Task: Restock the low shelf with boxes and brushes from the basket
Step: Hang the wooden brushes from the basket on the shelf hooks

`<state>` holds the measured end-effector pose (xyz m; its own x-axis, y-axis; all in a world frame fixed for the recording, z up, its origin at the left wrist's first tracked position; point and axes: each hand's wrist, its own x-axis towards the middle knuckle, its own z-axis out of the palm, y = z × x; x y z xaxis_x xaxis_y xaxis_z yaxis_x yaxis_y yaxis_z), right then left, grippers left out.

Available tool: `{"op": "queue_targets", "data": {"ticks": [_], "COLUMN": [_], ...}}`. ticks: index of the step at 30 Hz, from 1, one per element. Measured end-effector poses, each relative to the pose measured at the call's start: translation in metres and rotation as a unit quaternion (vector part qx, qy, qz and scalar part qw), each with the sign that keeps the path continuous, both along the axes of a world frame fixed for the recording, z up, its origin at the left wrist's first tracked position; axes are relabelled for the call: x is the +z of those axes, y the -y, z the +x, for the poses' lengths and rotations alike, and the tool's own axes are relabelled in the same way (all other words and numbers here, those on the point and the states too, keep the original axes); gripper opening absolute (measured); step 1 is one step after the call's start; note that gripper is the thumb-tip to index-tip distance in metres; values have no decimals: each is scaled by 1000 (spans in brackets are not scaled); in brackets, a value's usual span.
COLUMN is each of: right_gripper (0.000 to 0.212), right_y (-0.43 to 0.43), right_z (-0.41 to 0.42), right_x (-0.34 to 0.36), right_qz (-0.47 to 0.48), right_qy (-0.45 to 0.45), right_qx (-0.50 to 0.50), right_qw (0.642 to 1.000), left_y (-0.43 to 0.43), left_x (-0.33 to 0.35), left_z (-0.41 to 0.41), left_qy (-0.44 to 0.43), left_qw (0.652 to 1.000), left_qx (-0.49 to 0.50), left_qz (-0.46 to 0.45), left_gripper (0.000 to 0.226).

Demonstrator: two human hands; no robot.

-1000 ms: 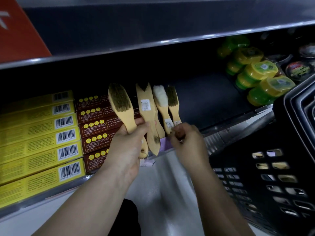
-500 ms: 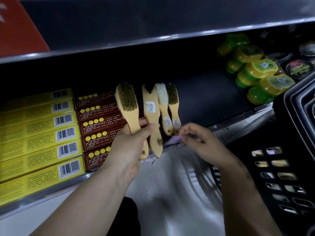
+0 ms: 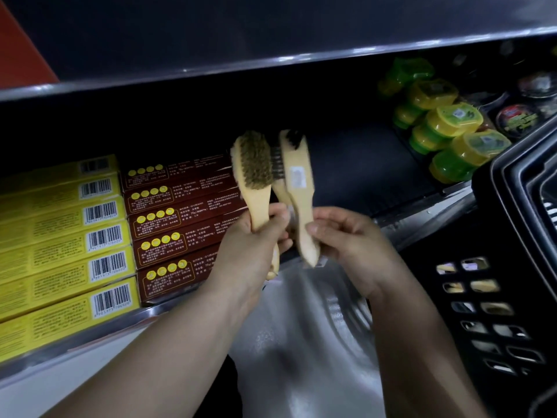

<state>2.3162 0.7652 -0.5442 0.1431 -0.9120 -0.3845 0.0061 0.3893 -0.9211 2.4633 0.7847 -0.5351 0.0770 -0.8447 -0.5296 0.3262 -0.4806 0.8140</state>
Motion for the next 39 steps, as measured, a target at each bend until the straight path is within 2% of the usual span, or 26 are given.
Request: {"op": "queue_targets", "data": {"ticks": [2,3,5,7,10,15,21,23,26,28,30,32,34,35,36,38,39], "right_gripper": [16,14,14,20,16,22,23,24,27,24,22,15,20,20,19,23,28], "right_y": [14,23,38,48,56,52,53,51,38,26,12,5,9,13,18,30,36], "right_z": [-11,-17,-24,-22,-13,-10,-11,-10,-5,1,6,1,-9,-14,-19,-29,-34], "right_x": [-12,-21,-35,-45,-52,-61,-59,-56,-42,-28,-15,-11,-12,-15,-18,-26,-31], "right_qz": [3,1,2,-2,-35,-43,-44,-45,-131,-161,-113,-86,-86,-84,-79,-59,-47], "right_qy": [-54,-109,-214,-261,-316,-390,-443,-444,-433,-352,-214,-135,-107,-103,-109,-146,-163], "right_qx": [-121,-172,-212,-205,-161,-88,-44,-30,-64,-73,-14,37,17,-22,-77,-192,-230], "right_qw": [991,979,954,943,934,916,894,895,890,919,970,986,990,991,988,969,958], "left_y": [3,3,4,5,9,13,26,33,40,41,40,39,38,39,40,43,44], "left_x": [1,1,1,1,-1,-5,-5,-7,-11,-14,-14,-15,-14,-14,-15,-17,-18], "left_z": [0,0,1,1,-1,-3,-7,-7,-10,-12,-15,-16,-17,-17,-15,-9,-7], "left_qy": [16,21,22,23,20,-9,82,98,113,107,92,77,103,176,284,485,541], "left_qw": [999,998,997,996,997,999,994,993,991,992,993,993,987,969,929,802,748], "left_qx": [19,29,47,52,52,-36,-58,-59,-59,-59,-65,-74,-105,-138,-181,-258,-289], "left_qz": [32,45,59,62,59,14,-34,-35,-28,-36,-43,-46,-70,-106,-155,-235,-254], "left_gripper": [15,19,22,22,22,21,16,15,19,19,20,22,20,20,22,30,33]}}
